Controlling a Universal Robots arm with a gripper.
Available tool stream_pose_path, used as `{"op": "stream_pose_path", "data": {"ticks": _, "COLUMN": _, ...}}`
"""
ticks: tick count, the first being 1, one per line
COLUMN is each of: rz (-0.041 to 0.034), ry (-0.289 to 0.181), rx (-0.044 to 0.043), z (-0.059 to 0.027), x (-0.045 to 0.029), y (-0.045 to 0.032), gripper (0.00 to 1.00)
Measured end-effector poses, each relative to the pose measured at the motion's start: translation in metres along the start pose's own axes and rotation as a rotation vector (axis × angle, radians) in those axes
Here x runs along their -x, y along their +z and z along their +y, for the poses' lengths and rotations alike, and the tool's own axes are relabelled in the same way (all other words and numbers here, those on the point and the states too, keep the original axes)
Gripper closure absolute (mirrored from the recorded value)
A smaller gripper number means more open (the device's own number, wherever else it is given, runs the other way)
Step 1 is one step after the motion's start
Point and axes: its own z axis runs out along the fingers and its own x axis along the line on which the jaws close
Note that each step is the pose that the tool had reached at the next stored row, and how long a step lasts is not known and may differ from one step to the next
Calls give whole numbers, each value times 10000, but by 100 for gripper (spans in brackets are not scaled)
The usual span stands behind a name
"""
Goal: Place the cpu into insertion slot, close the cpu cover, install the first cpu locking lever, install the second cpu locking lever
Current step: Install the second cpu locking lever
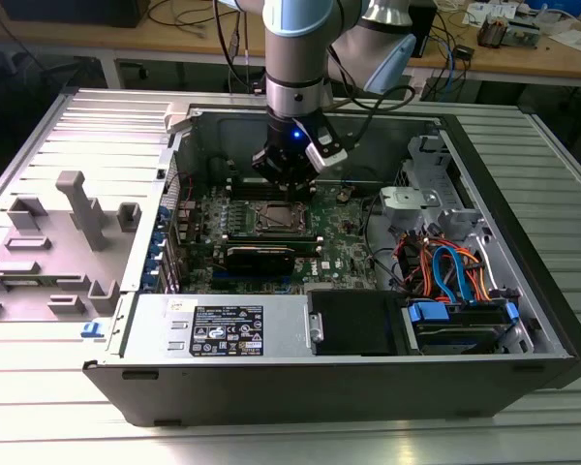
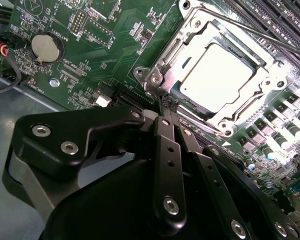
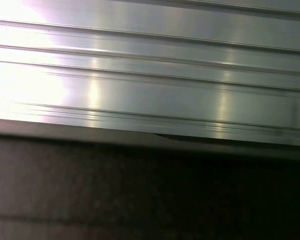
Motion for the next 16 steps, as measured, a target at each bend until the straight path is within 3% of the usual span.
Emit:
{"op": "stream_pose_path", "data": {"ticks": 3, "rz": 0, "ry": 2, "rx": 0, "z": -64, "x": -7, "y": -1, "gripper": 89}}
{"op": "stream_pose_path", "data": {"ticks": 4, "rz": 0, "ry": 4, "rx": 0, "z": -80, "x": -3, "y": -113, "gripper": 89}}
{"op": "stream_pose_path", "data": {"ticks": 5, "rz": 7, "ry": 171, "rx": -6, "z": -101, "x": 4, "y": -130, "gripper": 89}}
{"op": "stream_pose_path", "data": {"ticks": 16, "rz": 46, "ry": 326, "rx": -10, "z": -319, "x": -6, "y": -131, "gripper": 89}}
